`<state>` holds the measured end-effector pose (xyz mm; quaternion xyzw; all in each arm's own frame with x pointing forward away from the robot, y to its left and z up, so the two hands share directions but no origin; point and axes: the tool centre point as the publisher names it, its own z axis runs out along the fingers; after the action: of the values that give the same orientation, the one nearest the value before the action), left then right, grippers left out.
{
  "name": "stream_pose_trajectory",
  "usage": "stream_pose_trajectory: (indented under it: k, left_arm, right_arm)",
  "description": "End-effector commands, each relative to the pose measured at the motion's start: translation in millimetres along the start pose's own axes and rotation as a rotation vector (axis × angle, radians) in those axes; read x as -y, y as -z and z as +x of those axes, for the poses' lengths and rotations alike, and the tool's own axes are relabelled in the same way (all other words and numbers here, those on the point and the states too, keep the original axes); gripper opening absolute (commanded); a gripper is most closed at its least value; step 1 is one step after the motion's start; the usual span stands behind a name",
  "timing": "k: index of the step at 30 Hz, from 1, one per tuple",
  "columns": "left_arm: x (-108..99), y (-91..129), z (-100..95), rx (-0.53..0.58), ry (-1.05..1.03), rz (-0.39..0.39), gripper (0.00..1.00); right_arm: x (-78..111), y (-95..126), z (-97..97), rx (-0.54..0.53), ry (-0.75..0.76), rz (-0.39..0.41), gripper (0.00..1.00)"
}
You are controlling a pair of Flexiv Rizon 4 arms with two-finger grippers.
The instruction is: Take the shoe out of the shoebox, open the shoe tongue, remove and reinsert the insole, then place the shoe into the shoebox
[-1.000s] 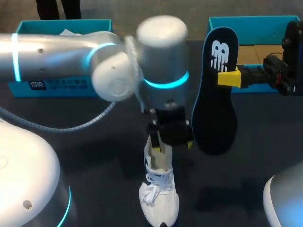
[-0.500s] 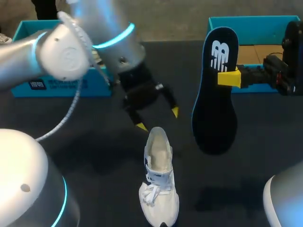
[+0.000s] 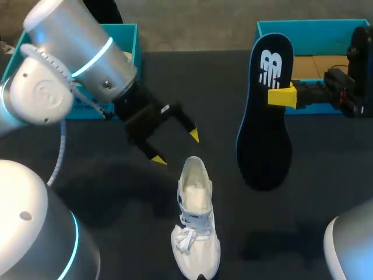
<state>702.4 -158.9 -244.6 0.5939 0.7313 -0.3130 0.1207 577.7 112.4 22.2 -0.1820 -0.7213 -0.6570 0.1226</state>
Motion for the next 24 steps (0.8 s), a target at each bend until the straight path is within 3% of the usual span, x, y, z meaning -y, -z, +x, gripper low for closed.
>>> stream_pose_trajectory:
  k: [1,12,24]
  left_arm:
    - [4.7,2.1,4.7,0.344,-0.086,-0.040,1.00]
    - [5.6,20.7,-15.9,0.595,-0.252,-0.100,1.00]
    - [8.6,35.8,-28.3,0.684,-0.383,-0.072,1.00]
  right_arm:
    - [-1.5,-3.4,-2.9,-0.003,-0.002,0.003,0.00]
    - [-1.5,-3.4,-2.9,-0.003,-0.002,0.003,0.00]
    - [-1.5,-3.4,-2.9,-0.003,-0.002,0.003,0.00]
